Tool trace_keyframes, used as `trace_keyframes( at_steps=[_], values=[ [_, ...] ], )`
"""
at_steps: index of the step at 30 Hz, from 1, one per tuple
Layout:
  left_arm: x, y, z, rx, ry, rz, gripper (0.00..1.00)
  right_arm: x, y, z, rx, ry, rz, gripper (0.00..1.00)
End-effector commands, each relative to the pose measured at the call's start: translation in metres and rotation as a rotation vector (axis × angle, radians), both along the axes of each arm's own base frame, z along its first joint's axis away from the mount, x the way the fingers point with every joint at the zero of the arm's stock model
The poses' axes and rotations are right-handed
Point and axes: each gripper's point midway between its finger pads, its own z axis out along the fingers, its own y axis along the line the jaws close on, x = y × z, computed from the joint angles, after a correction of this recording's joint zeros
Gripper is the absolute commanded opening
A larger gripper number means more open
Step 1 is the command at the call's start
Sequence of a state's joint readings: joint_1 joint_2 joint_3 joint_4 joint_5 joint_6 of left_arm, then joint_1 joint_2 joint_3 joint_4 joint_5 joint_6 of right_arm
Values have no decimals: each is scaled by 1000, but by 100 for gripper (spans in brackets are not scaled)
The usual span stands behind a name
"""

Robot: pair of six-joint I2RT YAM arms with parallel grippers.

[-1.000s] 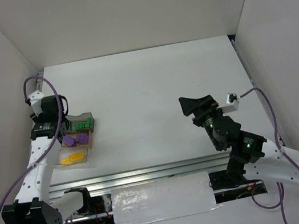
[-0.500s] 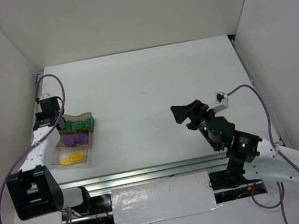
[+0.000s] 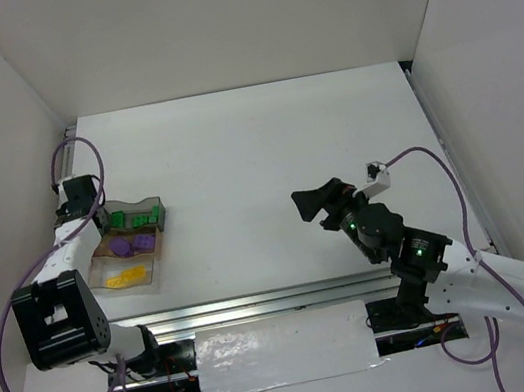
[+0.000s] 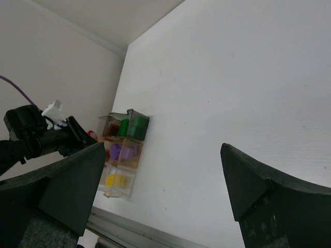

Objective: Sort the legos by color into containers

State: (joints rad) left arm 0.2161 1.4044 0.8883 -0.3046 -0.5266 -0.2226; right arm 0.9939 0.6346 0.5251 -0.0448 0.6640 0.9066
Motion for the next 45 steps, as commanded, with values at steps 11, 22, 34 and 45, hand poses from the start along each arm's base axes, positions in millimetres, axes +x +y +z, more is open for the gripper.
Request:
trace_keyframes(
  at_steps=[11,22,34,45],
  values=[
    [-1,16,10,16,-69,159,99,1,14,19,15,-21,48,100],
    [3,-3,107,-14,-353,90,100,-3,-2,40,-63,-79,37,100],
    [-100,-119,254,-107,-712,-450,99,-37,-87,86,-448,-8,-2,99],
    [-173,-142,218,-234,-768,-504,100,-105,-160,152,-257,-173,93,100]
  ],
)
